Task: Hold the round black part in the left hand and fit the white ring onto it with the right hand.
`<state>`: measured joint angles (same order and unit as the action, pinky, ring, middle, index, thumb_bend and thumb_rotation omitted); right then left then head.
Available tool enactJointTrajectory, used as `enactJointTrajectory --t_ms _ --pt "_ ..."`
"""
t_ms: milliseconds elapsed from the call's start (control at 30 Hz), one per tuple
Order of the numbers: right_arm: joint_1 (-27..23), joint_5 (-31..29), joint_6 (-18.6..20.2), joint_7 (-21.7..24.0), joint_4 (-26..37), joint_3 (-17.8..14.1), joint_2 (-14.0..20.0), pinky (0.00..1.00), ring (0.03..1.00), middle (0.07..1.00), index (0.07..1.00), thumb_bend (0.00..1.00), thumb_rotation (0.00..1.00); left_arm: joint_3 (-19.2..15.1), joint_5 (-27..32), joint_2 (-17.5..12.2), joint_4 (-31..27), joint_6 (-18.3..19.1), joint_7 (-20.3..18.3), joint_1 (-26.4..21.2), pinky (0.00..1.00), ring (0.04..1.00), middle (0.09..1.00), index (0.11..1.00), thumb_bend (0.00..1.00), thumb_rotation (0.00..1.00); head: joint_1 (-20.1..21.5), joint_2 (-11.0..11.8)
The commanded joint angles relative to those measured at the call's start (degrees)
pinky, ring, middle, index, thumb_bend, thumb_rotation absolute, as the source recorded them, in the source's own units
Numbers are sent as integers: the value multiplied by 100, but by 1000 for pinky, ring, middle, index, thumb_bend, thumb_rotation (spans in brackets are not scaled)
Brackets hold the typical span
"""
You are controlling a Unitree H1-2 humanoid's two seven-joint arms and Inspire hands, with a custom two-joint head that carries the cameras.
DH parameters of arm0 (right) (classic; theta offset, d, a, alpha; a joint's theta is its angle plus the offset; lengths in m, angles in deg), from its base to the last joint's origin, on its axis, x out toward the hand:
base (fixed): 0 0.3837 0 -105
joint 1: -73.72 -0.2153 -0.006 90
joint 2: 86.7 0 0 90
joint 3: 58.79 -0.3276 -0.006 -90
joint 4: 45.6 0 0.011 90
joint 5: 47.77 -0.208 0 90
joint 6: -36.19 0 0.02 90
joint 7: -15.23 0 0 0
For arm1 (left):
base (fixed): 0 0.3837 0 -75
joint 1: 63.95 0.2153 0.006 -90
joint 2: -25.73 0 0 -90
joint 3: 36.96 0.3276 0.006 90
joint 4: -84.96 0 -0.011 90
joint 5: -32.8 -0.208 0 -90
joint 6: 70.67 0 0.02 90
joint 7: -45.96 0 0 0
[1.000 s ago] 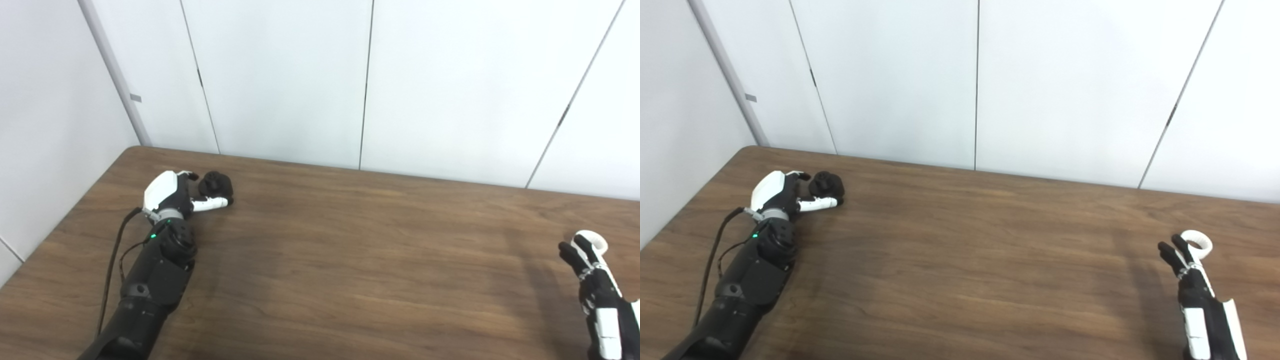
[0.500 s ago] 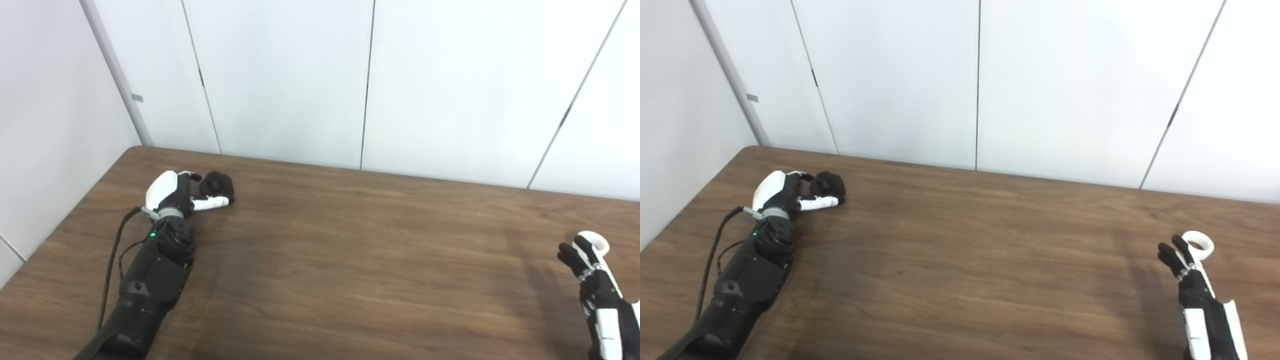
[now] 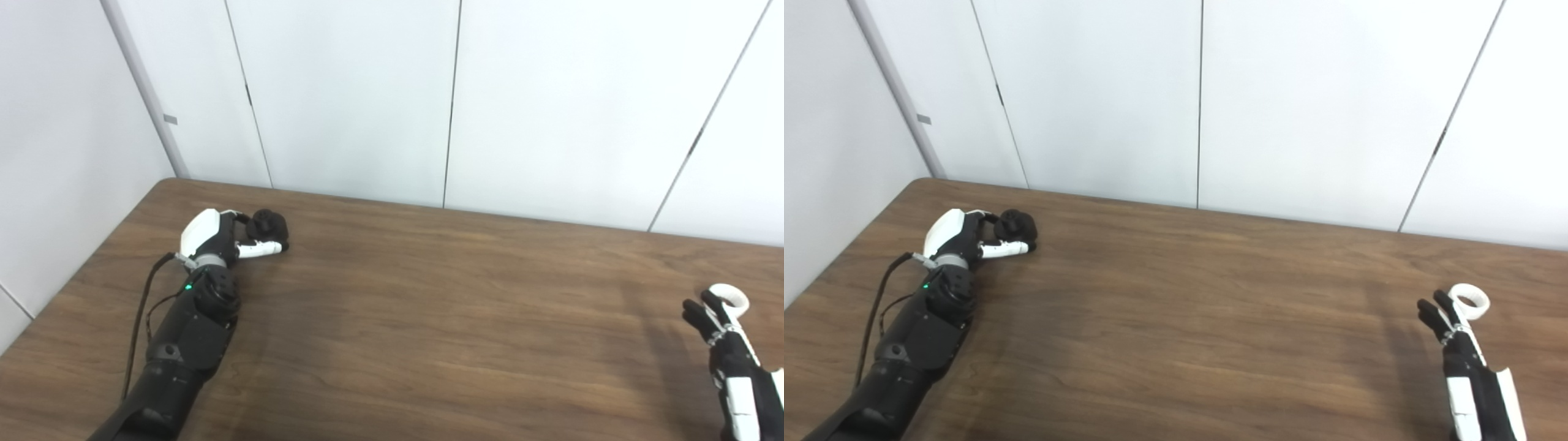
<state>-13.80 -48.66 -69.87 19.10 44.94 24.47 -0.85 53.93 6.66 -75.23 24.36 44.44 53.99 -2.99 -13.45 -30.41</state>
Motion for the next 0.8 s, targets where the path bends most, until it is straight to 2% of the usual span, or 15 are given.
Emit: enactJointTrajectory --t_ms 0,367,500,767 --pt "450 18 16 -93 -402 105 -265 1000 899 880 928 635 1000 14 -56 -235 -102 -30 33 -222 1000 975 907 778 928 328 -6 -4" --pt "427 -12 -7 -65 -436 127 -283 1000 901 884 933 640 1000 -62 71 -220 -37 -103 87 -262 1000 957 885 729 925 291 9 1" --pt "437 -1 57 -78 -394 131 -298 1000 912 879 929 645 1000 -75 74 -207 -1 -161 128 -273 1000 951 877 715 895 278 20 9" --pt "435 -5 -16 -55 -419 140 -285 1000 911 889 935 632 1000 -104 174 -175 58 -279 147 -306 1000 949 872 717 900 286 33 11"
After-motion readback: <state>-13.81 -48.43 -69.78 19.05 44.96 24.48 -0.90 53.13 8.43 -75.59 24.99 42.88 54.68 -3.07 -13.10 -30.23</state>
